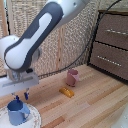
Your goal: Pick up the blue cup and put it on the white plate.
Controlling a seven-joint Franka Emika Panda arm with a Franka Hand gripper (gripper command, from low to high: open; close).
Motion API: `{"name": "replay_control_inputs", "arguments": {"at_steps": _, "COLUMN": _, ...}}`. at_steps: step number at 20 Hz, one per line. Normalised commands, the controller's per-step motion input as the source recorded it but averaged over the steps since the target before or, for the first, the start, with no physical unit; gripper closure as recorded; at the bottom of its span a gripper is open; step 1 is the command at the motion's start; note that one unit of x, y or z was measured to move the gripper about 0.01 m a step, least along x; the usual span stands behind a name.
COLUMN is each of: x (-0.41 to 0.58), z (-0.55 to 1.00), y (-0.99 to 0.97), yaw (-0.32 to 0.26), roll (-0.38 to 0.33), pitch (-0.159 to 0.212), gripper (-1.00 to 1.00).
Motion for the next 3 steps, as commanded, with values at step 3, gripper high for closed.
{"name": "replay_control_inputs", "arguments": {"at_steps": 3, "x": 0.376, "z": 0.61, "y": -0.15, "yaw": 0.072, "roll": -0.059, "pitch": -0.180, "gripper": -1.00}}
